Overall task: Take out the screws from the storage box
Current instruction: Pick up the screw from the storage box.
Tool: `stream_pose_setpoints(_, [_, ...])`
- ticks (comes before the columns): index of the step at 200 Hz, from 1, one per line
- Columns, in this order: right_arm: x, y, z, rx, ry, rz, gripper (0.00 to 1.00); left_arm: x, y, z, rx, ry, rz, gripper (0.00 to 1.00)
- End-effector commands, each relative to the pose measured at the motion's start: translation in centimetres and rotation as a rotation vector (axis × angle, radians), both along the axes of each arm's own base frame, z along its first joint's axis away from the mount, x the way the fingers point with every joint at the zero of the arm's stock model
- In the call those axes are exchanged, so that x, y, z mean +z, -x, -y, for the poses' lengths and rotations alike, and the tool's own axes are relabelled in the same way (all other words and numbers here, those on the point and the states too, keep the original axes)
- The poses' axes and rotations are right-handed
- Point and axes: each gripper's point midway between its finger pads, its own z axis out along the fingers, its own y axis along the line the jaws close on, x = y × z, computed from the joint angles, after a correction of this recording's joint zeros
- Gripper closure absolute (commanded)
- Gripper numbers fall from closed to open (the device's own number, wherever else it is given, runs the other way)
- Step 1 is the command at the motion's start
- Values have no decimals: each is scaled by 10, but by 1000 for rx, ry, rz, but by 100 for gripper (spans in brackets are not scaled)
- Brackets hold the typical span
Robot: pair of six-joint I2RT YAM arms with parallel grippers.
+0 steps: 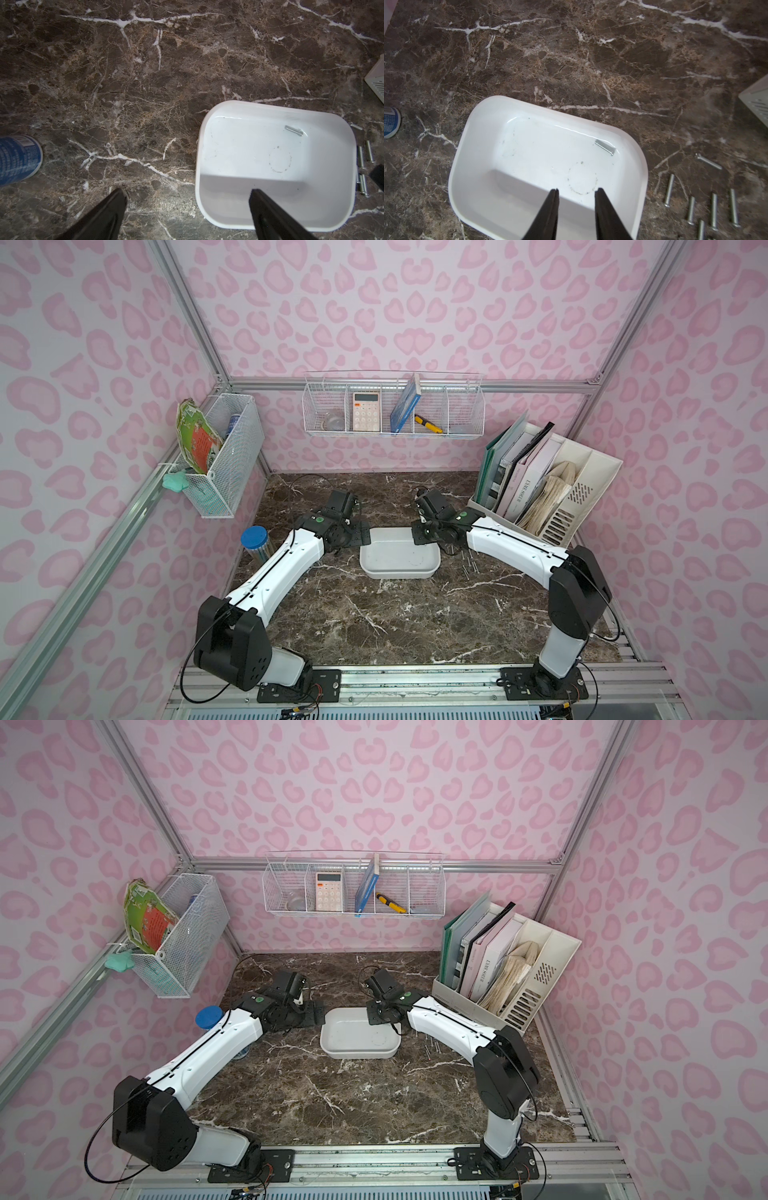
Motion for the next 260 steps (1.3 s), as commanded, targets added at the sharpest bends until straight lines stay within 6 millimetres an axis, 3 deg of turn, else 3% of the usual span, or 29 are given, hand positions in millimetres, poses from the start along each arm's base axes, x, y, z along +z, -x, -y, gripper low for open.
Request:
stream_pose_setpoints(1, [-3,1,-6,30,6,-8,67,2,-6,-5,26,1,28,2])
stream_pose_setpoints(48, [-18,3,-14,49,0,-39,69,3,-9,-16,55,-10,29,3])
stream_pose_setpoints(102, [-31,7,-18,39,7,-67,73,5,-8,-14,55,0,30,2])
stream_pose_setpoints(195, [-47,1,-8,-69,50,-98,69,12,-1,-13,59,27,28,3])
stream_pose_setpoints(260, [-73,-9,5,-6,211,-57,65,13,0,-13,52,27,30,3])
